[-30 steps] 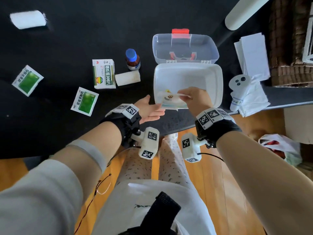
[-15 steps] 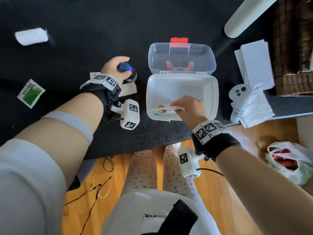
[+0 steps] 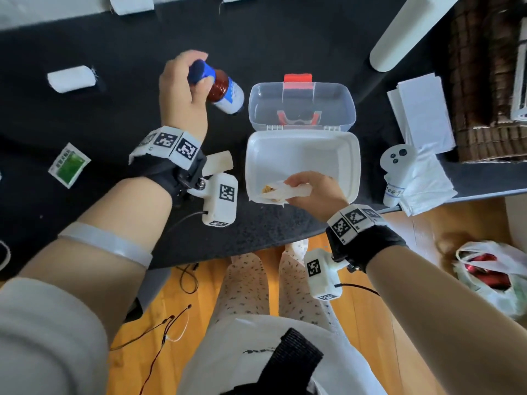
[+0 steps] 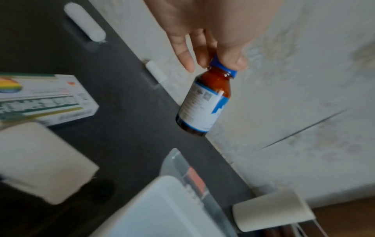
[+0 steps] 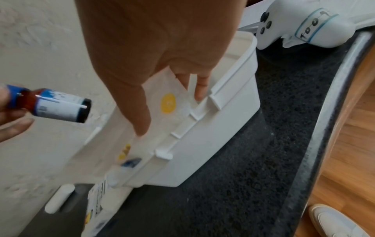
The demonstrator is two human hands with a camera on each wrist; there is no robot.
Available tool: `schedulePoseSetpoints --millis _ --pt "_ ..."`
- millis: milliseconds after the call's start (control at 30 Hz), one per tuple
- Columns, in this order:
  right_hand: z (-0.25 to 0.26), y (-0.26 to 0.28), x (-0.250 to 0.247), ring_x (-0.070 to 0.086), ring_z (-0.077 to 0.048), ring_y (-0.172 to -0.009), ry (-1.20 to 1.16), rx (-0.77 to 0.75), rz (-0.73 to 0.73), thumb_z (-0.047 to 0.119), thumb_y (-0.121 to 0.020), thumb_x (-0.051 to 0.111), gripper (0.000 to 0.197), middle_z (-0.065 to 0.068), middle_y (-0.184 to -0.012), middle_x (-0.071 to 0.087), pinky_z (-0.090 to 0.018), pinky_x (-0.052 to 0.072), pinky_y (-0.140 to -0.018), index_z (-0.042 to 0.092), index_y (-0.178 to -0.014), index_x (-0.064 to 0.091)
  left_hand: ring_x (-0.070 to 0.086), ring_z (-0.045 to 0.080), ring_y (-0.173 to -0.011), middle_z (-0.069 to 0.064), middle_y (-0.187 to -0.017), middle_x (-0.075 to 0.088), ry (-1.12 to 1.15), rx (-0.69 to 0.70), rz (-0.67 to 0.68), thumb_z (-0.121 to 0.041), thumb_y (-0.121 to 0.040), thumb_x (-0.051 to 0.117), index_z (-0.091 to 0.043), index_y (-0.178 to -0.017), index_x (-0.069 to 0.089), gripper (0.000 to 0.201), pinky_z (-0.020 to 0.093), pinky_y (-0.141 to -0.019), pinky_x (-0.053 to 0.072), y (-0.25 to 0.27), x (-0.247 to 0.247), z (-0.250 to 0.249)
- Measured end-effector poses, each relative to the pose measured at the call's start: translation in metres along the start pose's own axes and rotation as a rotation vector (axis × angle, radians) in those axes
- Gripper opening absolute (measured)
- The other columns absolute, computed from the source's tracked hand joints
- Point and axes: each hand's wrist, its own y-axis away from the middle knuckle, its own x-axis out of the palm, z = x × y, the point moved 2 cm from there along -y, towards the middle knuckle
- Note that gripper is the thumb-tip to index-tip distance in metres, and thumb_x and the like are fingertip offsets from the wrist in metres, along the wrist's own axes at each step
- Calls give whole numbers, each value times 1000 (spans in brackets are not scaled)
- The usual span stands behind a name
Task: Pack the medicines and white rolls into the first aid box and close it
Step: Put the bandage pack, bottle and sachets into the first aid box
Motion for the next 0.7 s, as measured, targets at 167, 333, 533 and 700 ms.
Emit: schedulePoseSetpoints --millis 167,333,533,700 --pt "-2 5 -10 57 -15 -108 -243 58 105 31 -76 75 44 3 -110 61 -31 45 -96 24 -114 55 48 6 -96 -4 -111 49 86 58 188 -5 -82 50 -10 -118 58 37 -3 -79 35 25 20 -41" --pt "-7 0 -23 57 -17 -82 -336 83 -34 27 -84 67 66 -5 -96 60 -24 44 -67 23 -137 29 51 12 -92 -3 -106 57 24 63 601 -2 -79 62 -11 -114 64 36 -5 -77 32 62 70 -44" --pt "-19 -9 -24 54 -24 -92 128 71 -81 38 -76 70 62 -8 -119 41 -30 44 -84 30 -132 45 53 10 -96 -5 -104 58 65 9 699 1 -76 66 -16 -111 66 40 7 -82 40 85 89 -41" --pt "-22 -14 -17 56 -30 -106 88 -27 -92 11 -73 72 52 -12 -122 50 -29 41 -87 14 -122 55 60 16 -103 7 -124 63 113 -112 800 6 -79 62 -14 -118 62 44 7 -84 44 90 92 -30"
